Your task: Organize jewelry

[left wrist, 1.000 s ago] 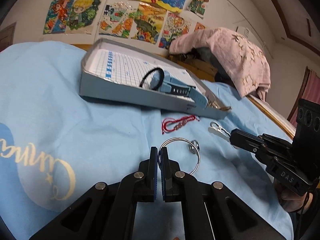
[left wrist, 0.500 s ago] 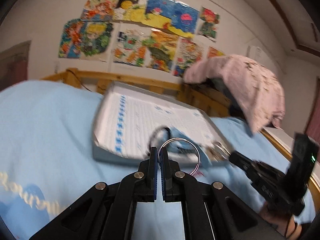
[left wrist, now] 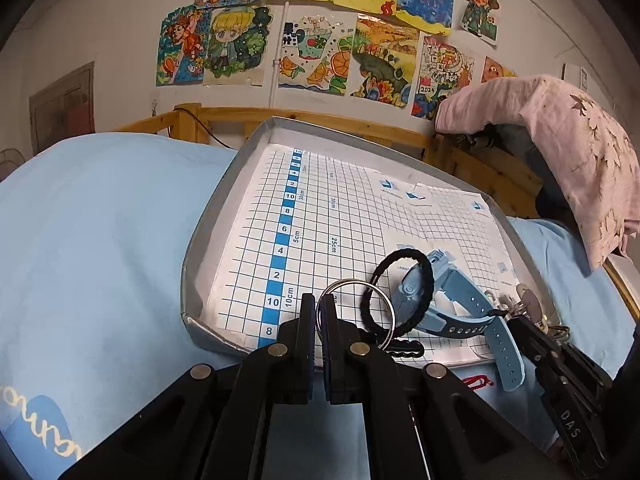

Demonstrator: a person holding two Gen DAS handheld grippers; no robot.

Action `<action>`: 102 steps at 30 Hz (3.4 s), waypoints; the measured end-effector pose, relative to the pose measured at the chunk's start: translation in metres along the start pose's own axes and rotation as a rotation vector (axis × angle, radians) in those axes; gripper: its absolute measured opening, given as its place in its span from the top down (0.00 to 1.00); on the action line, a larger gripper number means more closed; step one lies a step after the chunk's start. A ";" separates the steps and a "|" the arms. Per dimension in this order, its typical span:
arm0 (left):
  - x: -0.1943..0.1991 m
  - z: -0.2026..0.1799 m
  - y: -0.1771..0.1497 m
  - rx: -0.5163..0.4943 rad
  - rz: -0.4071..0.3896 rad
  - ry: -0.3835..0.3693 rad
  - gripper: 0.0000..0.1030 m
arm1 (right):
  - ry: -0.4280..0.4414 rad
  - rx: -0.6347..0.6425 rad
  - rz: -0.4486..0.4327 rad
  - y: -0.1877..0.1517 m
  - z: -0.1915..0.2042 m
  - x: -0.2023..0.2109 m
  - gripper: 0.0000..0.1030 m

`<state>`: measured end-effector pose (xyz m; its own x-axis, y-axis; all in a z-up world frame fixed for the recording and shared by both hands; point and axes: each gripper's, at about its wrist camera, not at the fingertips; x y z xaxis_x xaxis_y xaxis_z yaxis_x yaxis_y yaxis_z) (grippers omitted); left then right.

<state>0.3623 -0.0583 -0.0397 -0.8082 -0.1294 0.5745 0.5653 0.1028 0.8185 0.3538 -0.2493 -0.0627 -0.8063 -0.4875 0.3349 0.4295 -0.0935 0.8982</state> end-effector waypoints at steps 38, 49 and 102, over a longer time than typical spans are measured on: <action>0.262 0.098 -0.056 0.094 -0.306 -0.088 0.00 | -0.042 0.057 -0.306 0.011 0.131 0.226 0.12; 0.335 0.102 -0.109 0.079 -0.421 -0.061 0.00 | -0.052 0.223 -0.359 -0.028 0.184 0.307 0.02; 0.182 0.094 -0.083 0.097 -0.119 0.089 0.00 | -0.177 0.193 -0.212 0.013 0.100 0.252 0.02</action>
<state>0.1530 0.0027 -0.0040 -0.8485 -0.2326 0.4753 0.4440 0.1757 0.8786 0.1152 -0.2862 0.0619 -0.9349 -0.3149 0.1638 0.1733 -0.0022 0.9849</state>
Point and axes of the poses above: each gripper's, at about its wrist camera, not at the fingertips, and x roughly against the way its jaws point, z to its left, y to its top, and after that the axes turned 12 degrees about y, right-handed
